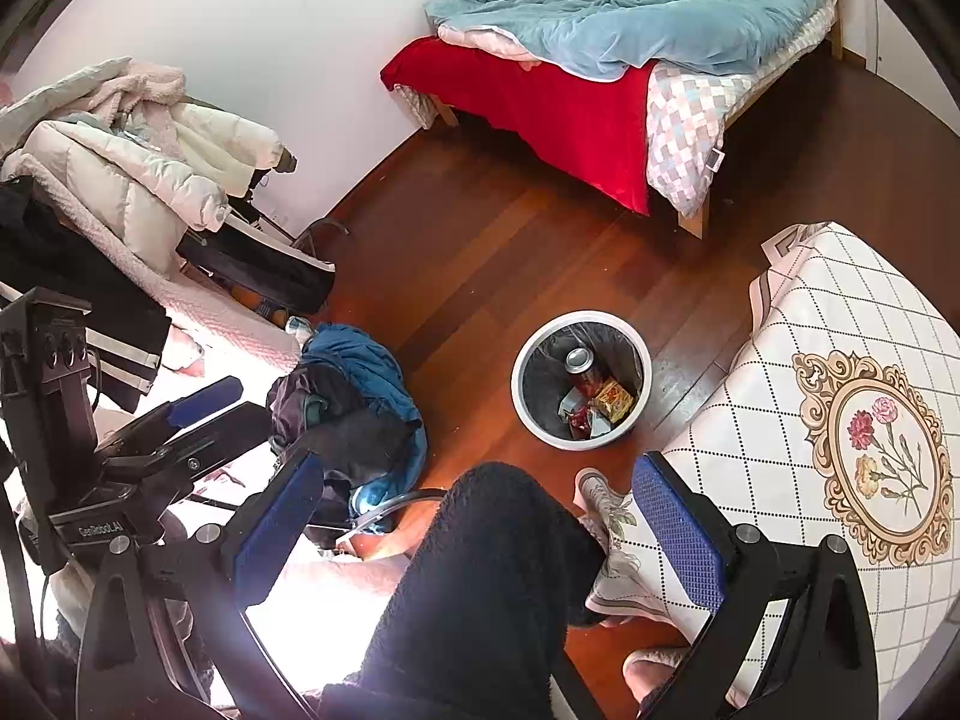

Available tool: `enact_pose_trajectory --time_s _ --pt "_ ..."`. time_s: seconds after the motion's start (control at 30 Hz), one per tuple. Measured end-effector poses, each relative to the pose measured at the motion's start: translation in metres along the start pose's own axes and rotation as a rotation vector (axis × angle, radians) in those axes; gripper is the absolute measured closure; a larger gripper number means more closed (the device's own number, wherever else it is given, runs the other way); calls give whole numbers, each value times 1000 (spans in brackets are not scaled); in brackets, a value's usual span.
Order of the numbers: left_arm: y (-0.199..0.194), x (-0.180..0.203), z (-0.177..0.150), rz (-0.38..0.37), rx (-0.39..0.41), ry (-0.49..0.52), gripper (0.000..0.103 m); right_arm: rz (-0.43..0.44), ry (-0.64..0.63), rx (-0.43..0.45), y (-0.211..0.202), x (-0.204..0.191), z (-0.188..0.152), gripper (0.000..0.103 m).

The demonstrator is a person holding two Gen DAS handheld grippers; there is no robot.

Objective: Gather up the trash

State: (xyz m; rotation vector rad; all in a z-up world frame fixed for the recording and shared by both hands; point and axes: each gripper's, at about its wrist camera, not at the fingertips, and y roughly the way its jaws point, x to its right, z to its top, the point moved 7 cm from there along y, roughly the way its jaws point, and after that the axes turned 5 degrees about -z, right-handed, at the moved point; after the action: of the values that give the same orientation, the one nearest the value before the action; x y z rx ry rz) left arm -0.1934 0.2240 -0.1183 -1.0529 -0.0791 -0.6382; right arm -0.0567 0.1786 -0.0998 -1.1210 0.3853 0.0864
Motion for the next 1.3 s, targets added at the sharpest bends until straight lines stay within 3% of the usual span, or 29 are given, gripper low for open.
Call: enact_pose_trajectory --time_s 1.3 --pt "-15 -2 -4 -11 19 -30 0 27 -45 -13 6 -18 0 0"
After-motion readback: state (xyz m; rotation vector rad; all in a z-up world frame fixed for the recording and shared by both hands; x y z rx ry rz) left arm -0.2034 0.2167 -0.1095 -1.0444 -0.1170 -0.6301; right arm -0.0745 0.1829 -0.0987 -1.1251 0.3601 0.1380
